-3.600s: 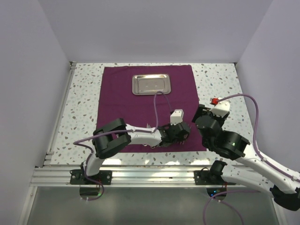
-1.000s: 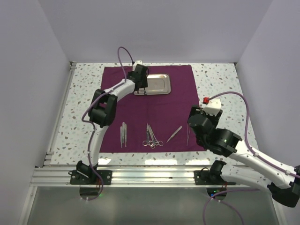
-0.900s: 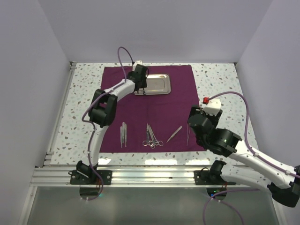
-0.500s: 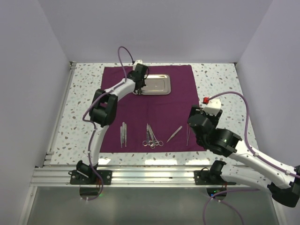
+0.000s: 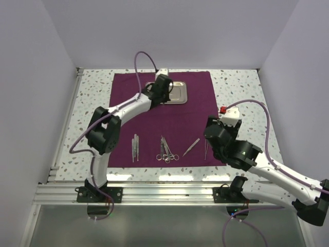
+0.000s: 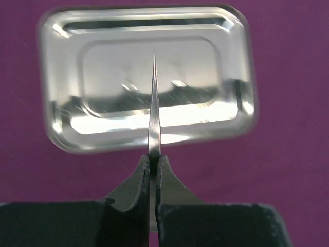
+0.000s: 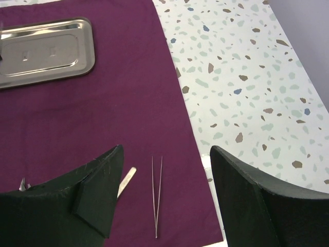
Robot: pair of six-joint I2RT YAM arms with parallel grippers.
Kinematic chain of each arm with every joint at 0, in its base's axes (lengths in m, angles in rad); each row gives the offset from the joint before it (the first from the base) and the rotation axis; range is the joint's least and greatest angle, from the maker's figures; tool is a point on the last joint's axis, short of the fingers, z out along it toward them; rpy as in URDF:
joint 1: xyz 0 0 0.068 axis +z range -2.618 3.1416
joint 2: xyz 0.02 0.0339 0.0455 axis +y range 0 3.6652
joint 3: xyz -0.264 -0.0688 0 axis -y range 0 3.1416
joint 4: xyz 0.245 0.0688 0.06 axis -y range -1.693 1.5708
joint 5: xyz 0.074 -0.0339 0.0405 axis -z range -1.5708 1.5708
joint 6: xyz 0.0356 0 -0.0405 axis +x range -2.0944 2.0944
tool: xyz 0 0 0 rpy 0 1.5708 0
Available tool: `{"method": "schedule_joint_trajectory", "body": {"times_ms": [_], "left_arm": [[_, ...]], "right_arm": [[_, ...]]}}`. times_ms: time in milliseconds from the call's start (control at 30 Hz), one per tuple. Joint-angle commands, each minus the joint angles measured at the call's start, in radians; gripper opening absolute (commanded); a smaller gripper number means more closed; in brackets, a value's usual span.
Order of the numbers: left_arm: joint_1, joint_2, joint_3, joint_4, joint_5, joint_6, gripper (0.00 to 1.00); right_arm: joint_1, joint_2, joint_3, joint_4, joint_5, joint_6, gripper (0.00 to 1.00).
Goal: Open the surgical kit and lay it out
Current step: Pick up the medical item from the container, then place the medical item in the surgical kit.
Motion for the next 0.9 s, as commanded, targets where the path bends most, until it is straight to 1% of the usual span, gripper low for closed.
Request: {"method": "schedule_joint_trajectory", "body": {"times_ms": [0, 33, 67, 133, 167, 333, 467, 733, 767, 833, 867], "left_arm": [[-0.154, -0.125, -0.148, 0.065, 0.01, -0.061, 0.0], [-0.185, -0.141, -0.179, 0.073, 0.004, -0.076, 0.0], [-0.249, -0.161, -0.205, 0.082, -0.001, -0.112, 0.0], [-0.31, -0.165, -0.254, 0.09, -0.028, -0.16, 0.0], [-0.367, -0.161, -0.276, 0.105, -0.037, -0.201, 0.0], [-0.504, -0.1, -0.276, 0.127, -0.082, -0.32, 0.0], [-0.57, -0.057, -0.239, 0.113, -0.114, -0.364, 0.0], [-0.659, -0.018, -0.211, 0.098, -0.11, -0.45, 0.0], [-0.665, -0.018, -0.217, 0.116, -0.107, -0.452, 0.08], [-0.679, -0.017, -0.218, 0.122, -0.104, -0.45, 0.28], [-0.683, -0.02, -0.216, 0.122, -0.107, -0.447, 0.47]], "right_arm": [[-0.001, -0.018, 0.002, 0.041, 0.036, 0.006, 0.72], [-0.001, -0.022, 0.0, 0.043, 0.035, 0.005, 0.72], [-0.001, -0.025, 0.0, 0.043, 0.035, 0.005, 0.72], [-0.001, -0.032, 0.0, 0.043, 0.039, 0.002, 0.72], [-0.001, -0.038, -0.001, 0.041, 0.039, 0.003, 0.71], [-0.001, -0.07, -0.013, 0.036, 0.051, 0.005, 0.71], [-0.001, -0.099, -0.023, 0.035, 0.057, 0.009, 0.71], [-0.001, -0.098, -0.023, 0.03, 0.052, 0.013, 0.71], [-0.001, -0.096, -0.024, 0.032, 0.052, 0.014, 0.71], [-0.002, -0.093, -0.024, 0.03, 0.051, 0.014, 0.71], [-0.002, -0.09, -0.024, 0.03, 0.048, 0.014, 0.71]]}}
